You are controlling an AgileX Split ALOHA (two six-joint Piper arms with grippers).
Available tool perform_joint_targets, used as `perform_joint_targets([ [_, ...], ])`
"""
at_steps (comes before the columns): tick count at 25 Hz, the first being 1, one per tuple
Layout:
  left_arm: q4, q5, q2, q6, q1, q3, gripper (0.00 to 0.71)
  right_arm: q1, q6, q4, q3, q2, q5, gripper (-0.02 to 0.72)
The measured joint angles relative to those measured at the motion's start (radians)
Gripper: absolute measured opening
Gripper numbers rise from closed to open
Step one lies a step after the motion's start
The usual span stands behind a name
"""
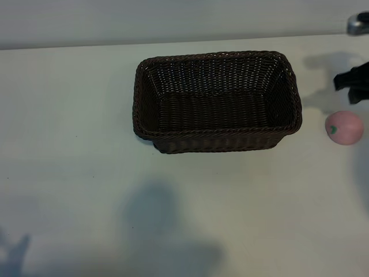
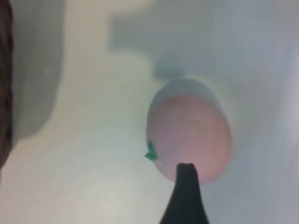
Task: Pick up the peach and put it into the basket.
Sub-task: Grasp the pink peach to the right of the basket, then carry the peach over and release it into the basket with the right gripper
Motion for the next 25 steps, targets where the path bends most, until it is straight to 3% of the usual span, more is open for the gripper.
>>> perform_joint_targets([
  [7,0.000,0.000,0.000,0.000,0.000,0.000,0.536,-0.005,-0.003,0.005,0.000,0.126,-0.097,0.556],
  [12,0.000,0.000,0.000,0.000,0.000,0.000,0.536,-0.006,-0.003,0.006,0.000,0.204,-0.105,0.504],
  [15,0.000,0.000,0.000,0.000,0.000,0.000,0.536,-0.006,-0.002,0.008,0.000,0.215,-0.109,0.383],
  [19,0.000,0.000,0.000,0.000,0.000,0.000,0.535,-0.006,0.010,0.008,-0.001,0.215,-0.109,0.110],
  [21,0.000,0.000,0.000,0.001,0.000,0.000,0.535,-0.006,0.010,0.008,-0.005,0.214,-0.093,0.060],
  [25,0.000,0.000,0.000,0.000,0.000,0.000,0.535,-0.006,0.010,0.009,-0.054,0.199,-0.002,0.043],
])
